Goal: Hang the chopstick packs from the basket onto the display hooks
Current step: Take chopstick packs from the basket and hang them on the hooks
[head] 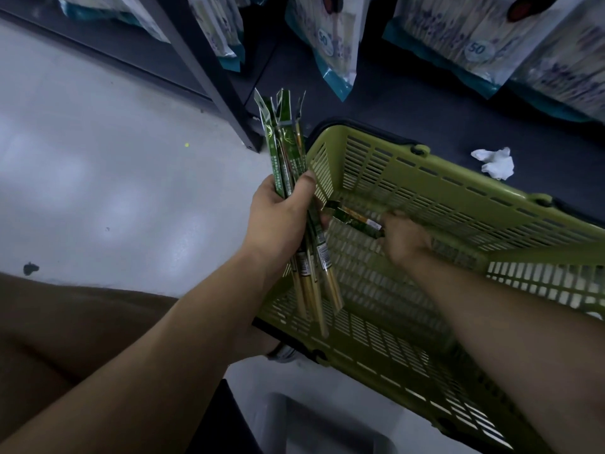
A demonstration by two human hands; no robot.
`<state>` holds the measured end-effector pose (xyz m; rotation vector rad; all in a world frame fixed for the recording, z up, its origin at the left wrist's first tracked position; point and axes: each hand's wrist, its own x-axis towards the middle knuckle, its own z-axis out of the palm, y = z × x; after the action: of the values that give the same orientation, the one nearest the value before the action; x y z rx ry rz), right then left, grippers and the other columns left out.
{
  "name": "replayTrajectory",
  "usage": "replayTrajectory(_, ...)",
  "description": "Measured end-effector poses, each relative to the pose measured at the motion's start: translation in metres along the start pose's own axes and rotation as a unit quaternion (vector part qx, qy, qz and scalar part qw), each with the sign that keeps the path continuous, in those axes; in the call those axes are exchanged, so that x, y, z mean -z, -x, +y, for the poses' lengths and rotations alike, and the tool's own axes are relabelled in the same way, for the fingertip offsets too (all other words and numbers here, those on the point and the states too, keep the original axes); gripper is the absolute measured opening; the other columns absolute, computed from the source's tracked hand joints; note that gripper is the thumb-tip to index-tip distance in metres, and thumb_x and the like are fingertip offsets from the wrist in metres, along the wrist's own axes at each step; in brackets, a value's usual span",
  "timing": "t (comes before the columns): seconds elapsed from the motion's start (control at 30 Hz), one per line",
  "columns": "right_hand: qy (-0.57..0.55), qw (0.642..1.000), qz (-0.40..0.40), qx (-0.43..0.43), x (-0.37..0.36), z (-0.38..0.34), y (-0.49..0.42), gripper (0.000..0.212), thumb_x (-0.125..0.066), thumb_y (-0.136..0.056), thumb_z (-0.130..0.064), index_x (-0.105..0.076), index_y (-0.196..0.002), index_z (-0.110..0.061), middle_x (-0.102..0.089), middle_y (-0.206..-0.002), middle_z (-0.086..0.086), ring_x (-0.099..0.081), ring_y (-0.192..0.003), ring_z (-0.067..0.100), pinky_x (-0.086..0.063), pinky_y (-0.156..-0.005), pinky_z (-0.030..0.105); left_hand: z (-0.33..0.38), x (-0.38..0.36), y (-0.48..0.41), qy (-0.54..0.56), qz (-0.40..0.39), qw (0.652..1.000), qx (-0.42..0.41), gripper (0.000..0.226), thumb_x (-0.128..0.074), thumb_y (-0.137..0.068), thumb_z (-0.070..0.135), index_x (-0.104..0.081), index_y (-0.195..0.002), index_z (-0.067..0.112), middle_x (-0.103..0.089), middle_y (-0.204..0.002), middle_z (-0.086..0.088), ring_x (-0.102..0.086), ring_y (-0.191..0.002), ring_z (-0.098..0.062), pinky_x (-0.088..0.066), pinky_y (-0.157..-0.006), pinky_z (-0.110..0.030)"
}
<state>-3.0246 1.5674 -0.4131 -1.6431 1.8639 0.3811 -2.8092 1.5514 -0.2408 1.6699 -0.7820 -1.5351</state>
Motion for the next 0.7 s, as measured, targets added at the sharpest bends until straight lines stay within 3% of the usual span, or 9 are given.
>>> replayTrajectory(0.13,0.027,0.999,-0.009,-0.021,0.002,0.002,-0.001,0.030,-0.067,-0.095,-0.027,-0.062,-0.124,-0.018,-0.064,-0.126,0.014,-0.063,-0.113,0.036,-0.048,-0.079,0.034,-0.002,-0.001,0.000,0.004,-0.002,1.000,-0.003,0.020,-0.063,-0.103,0.031,-0.052,-0.099,0.014,-0.063,-0.071,-0.005,-0.068,-0.061,-0.025,-0.058,-0.055,-0.035)
replayTrajectory(0.2,0.030,0.999,-0.024,-0.020,0.003,0.002,-0.001,0.035,-0.063,-0.097,-0.034,-0.062,-0.128,-0.017,-0.066,-0.128,0.014,-0.063,-0.116,0.034,-0.050,-0.086,0.034,-0.002,0.000,0.001,0.010,-0.007,1.000,-0.001,0.020,-0.063,-0.103,0.031,-0.051,-0.098,0.015,-0.062,-0.072,-0.005,-0.067,-0.061,-0.025,-0.057,-0.055,-0.035)
replayTrajectory(0.33,0.013,0.998,-0.067,-0.008,0.007,0.005,0.015,0.035,-0.062,-0.096,-0.031,-0.064,-0.128,-0.017,-0.065,-0.129,0.013,-0.063,-0.115,0.032,-0.051,-0.089,0.032,-0.001,0.001,0.003,0.025,-0.020,0.999,0.005,0.022,-0.063,-0.102,0.032,-0.052,-0.098,0.013,-0.062,-0.073,-0.006,-0.064,-0.060,-0.023,-0.056,-0.056,-0.034)
replayTrajectory(0.43,-0.099,0.991,-0.080,0.031,0.023,-0.002,0.034,0.027,-0.073,-0.089,-0.025,-0.071,-0.116,-0.022,-0.071,-0.111,0.008,-0.067,-0.102,0.029,-0.052,-0.084,0.032,0.001,0.001,0.006,0.022,-0.036,0.999,0.004,0.026,-0.063,-0.101,0.036,-0.054,-0.099,0.012,-0.065,-0.070,-0.002,-0.062,-0.057,-0.020,-0.055,-0.054,-0.032)
replayTrajectory(0.57,-0.203,0.974,-0.019,0.100,0.075,-0.023,0.069,0.014,-0.078,-0.087,-0.029,-0.072,-0.093,-0.018,-0.070,-0.086,0.004,-0.064,-0.077,0.020,-0.047,-0.067,0.030,0.006,-0.004,0.014,-0.005,-0.091,0.996,0.016,0.031,-0.064,-0.099,0.047,-0.059,-0.103,0.017,-0.069,-0.067,0.009,-0.065,-0.058,-0.008,-0.053,-0.055,-0.024)
replayTrajectory(0.67,-0.264,0.953,0.028,0.144,0.125,-0.039,0.104,0.015,-0.080,-0.085,-0.029,-0.068,-0.079,-0.024,-0.069,-0.073,-0.009,-0.061,-0.064,0.011,-0.047,-0.060,0.030,0.015,-0.010,0.024,-0.011,-0.117,0.993,-0.025,0.021,-0.069,-0.098,0.038,-0.062,-0.104,0.019,-0.070,-0.066,0.015,-0.067,-0.063,-0.003,-0.052,-0.056,-0.018)
replayTrajectory(0.7,-0.280,0.946,0.041,0.156,0.142,-0.044,0.117,0.022,-0.080,-0.085,-0.028,-0.063,-0.072,-0.025,-0.063,-0.063,-0.015,-0.054,-0.055,0.004,-0.042,-0.053,0.023,0.019,-0.013,0.028,-0.012,-0.125,0.991,-0.044,0.017,-0.071,-0.098,0.032,-0.063,-0.104,0.018,-0.071,-0.069,0.015,-0.068,-0.065,-0.002,-0.053,-0.058,-0.018)
